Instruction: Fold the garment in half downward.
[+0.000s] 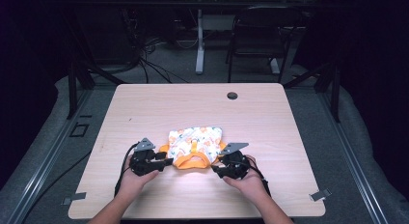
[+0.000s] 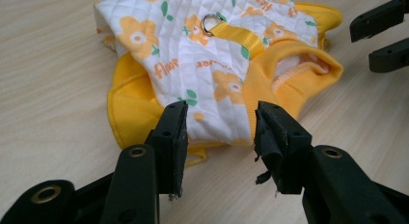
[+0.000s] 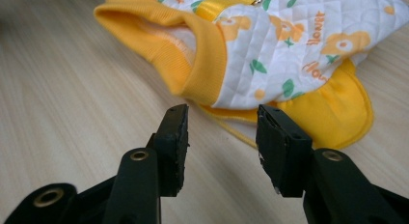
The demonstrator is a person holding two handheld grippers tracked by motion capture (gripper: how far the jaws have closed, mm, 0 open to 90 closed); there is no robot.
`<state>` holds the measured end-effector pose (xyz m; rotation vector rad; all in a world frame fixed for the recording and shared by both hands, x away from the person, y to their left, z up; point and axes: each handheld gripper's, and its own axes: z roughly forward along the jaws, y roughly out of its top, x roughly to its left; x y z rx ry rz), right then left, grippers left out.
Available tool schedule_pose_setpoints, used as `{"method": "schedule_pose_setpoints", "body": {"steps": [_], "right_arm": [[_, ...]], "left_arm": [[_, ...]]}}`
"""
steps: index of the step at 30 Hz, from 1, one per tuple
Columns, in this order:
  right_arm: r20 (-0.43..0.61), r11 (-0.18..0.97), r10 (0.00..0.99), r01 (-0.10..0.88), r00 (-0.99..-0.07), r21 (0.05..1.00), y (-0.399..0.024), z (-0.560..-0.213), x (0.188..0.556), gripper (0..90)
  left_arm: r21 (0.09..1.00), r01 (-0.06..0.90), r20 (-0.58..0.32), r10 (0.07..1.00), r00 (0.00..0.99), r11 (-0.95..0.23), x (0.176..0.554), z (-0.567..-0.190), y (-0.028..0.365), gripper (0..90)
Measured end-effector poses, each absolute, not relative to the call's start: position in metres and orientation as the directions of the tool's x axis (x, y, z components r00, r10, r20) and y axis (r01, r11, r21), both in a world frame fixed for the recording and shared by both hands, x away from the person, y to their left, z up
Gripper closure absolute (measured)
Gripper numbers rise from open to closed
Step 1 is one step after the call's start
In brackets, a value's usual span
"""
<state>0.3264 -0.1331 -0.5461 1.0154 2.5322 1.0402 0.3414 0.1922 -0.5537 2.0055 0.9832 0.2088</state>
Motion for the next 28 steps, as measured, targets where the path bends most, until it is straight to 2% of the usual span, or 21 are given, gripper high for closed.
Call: {"method": "schedule_pose_setpoints", "body": {"steps": [6,14,21,25,28], "right_arm": [[0.075,0.490,0.675,0.522,-0.734,0.698,-0.138,-0.546,0.311,53.0],[0.087,0.476,0.672,0.519,-0.736,0.710,-0.146,-0.545,0.299,52.1],[0.113,0.417,0.695,0.526,-0.710,0.741,-0.155,-0.552,0.295,52.1],[0.103,0.415,0.708,0.529,-0.699,0.740,-0.157,-0.560,0.295,52.1],[0.074,0.439,0.708,0.520,-0.702,0.733,-0.158,-0.563,0.295,52.0]], "left_arm": [[0.765,0.587,-0.243,0.725,0.644,-0.265,0.328,-0.555,0.208,53.5],[0.768,0.585,-0.232,0.738,0.634,-0.261,0.312,-0.558,0.224,52.1],[0.769,0.563,-0.185,0.739,0.648,-0.301,0.301,-0.562,0.228,52.0],[0.767,0.567,-0.190,0.739,0.647,-0.299,0.300,-0.564,0.227,51.9],[0.760,0.544,-0.126,0.739,0.661,-0.356,0.300,-0.566,0.223,52.0]]}}
